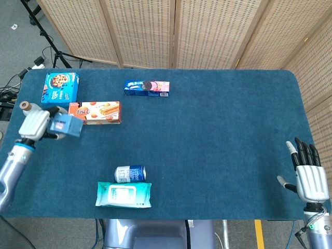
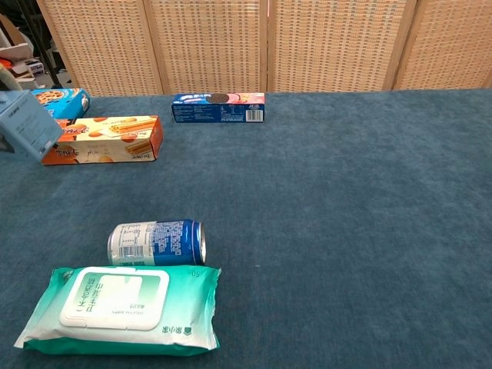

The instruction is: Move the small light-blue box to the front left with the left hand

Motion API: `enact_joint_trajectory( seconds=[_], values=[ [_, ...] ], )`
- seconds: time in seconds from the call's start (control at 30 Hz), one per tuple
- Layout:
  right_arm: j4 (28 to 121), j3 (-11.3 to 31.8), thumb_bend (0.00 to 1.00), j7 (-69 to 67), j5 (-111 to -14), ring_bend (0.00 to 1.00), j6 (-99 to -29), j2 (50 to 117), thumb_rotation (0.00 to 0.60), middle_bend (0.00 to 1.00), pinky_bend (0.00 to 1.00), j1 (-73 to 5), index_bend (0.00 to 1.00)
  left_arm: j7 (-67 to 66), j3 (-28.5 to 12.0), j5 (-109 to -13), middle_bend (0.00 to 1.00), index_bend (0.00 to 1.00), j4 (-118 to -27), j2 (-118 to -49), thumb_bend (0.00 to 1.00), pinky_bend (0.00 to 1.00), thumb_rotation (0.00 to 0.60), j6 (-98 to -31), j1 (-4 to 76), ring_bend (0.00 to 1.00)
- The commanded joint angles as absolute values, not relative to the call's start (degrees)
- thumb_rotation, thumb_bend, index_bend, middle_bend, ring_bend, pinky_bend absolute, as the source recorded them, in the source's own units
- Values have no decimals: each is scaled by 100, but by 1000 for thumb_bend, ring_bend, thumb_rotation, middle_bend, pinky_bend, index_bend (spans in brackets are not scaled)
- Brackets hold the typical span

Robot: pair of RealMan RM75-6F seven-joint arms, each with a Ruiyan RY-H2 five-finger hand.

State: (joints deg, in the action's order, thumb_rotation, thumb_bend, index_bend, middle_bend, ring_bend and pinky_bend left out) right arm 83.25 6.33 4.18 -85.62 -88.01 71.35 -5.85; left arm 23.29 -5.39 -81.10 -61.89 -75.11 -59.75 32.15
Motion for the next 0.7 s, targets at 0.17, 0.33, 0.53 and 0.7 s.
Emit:
enact_joint_trajectory(
  seconds=[0.17, 0.33, 0.53, 0.7],
  values=[
    [8398, 618, 0, 244, -8617, 0, -8839, 7028, 600, 0, 0, -561, 0, 1737, -241, -7912, 618, 526, -7136, -7289, 257, 501, 600, -6256, 2582, 580],
    [8464, 625, 0, 112, -8643, 0, -8882, 6946, 600, 0, 0, -538, 0, 1302, -297, -7602, 618, 527, -7283, -7400, 358, 501, 600, -6250, 2445, 580],
    [8496, 640, 0, 8, -8621, 0, -8885, 6883, 600, 0, 0, -523, 0, 838, -412, -7149, 615, 527, -7638, -7405, 324, 501, 600, -6085, 2380, 580],
    [8519, 648, 0, -26, -8619, 0, -8903, 6857, 600, 0, 0, -512, 0, 979, -304, -7136, 211, 348, -7858, -7193, 192, 204, 600, -5667, 2401, 215]
  ],
)
